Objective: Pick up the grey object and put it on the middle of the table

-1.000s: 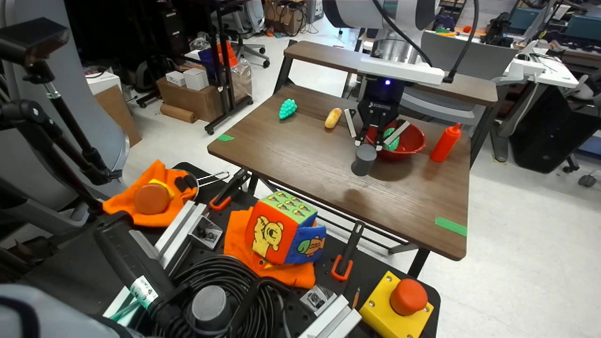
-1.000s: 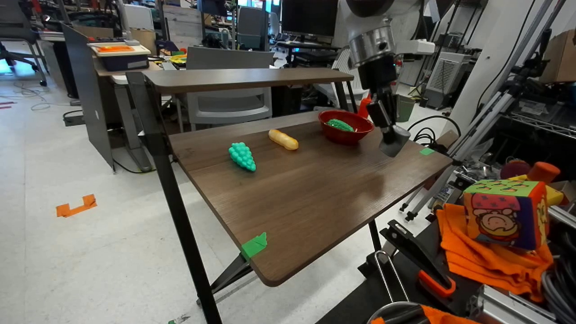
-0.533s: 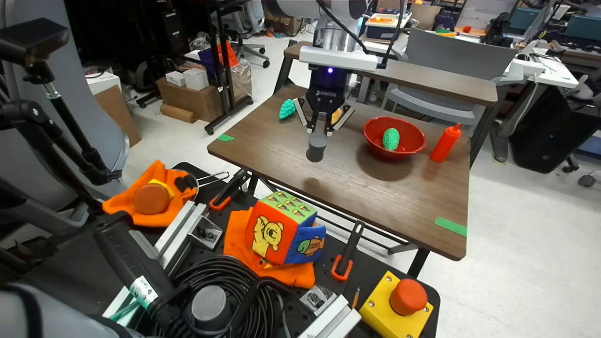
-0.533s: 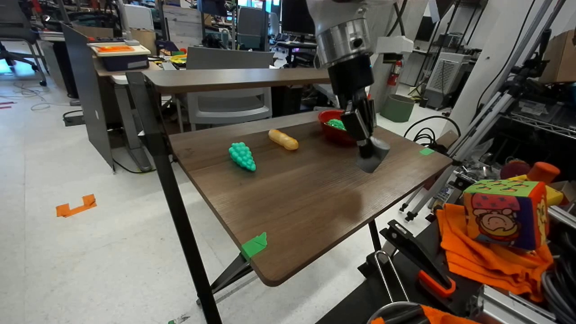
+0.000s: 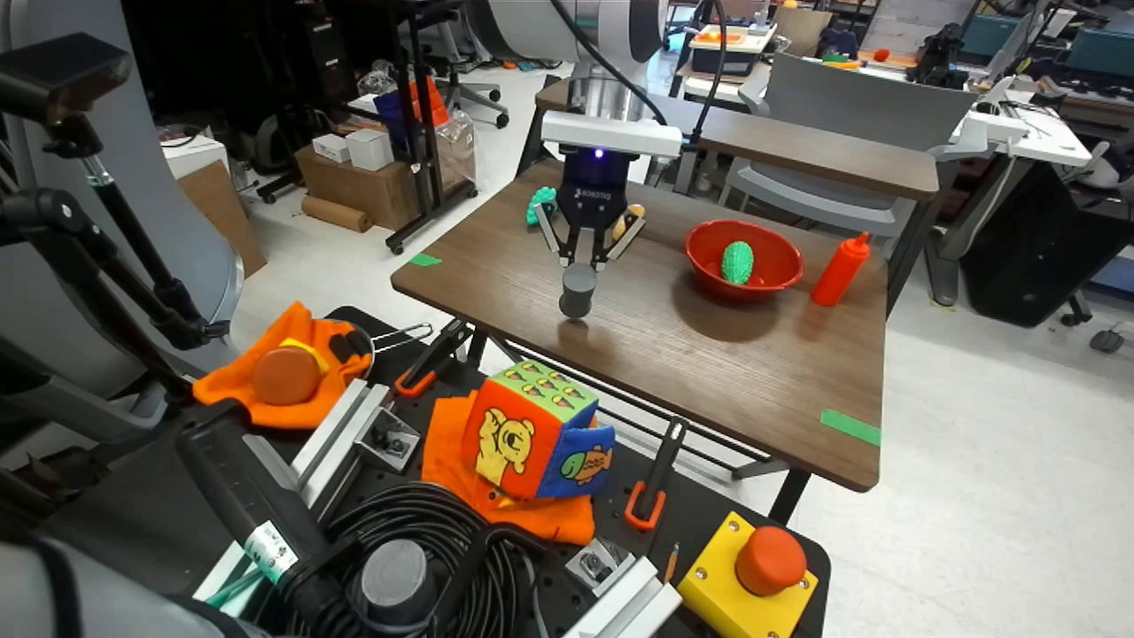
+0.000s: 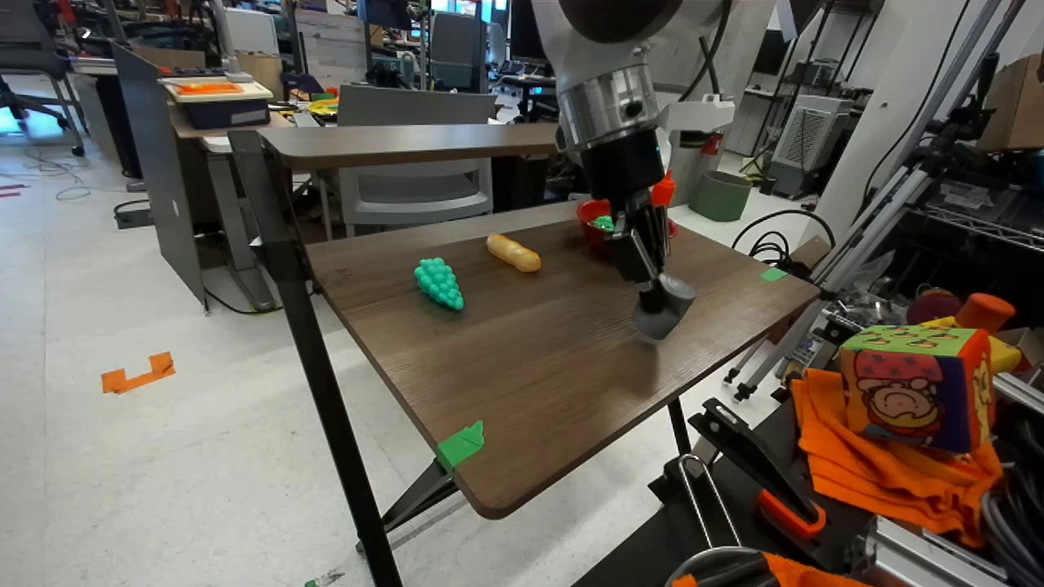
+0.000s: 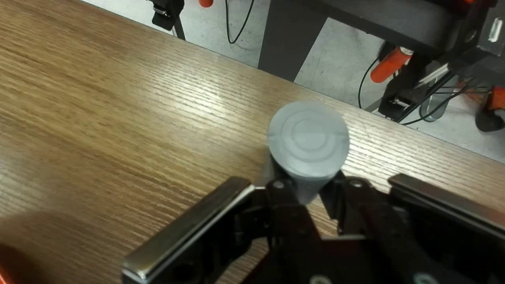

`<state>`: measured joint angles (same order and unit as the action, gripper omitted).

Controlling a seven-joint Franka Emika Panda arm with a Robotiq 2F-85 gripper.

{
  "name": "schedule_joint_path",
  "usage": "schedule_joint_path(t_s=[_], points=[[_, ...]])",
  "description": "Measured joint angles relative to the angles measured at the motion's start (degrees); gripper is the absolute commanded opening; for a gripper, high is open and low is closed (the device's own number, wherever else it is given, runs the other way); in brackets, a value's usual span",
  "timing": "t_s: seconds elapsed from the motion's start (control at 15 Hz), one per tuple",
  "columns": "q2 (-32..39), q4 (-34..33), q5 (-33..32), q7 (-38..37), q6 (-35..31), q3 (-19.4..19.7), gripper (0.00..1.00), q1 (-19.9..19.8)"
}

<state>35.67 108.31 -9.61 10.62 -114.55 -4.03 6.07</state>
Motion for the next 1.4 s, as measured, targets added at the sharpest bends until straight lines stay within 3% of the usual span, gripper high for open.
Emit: schedule_joint_path(t_s=[0.27, 0.4, 0.87, 1.13, 1.4], points=[[0.98, -0.08, -0.13, 0.00, -0.38, 0.00, 0.06, 0.00], [0.97, -0.24, -0.29, -0.02, -0.63, 0.00, 0.49, 0.02], [0.98, -1.28, -0.35, -1.79, -0.02, 0.02, 0.98, 0.03], [0.88, -1.41, -0.35, -2.01, -1.43, 0.02, 1.00, 0.02], [-4.09, 3.87, 0.80, -2.36, -11.23, 0.37, 1.00, -1.97]])
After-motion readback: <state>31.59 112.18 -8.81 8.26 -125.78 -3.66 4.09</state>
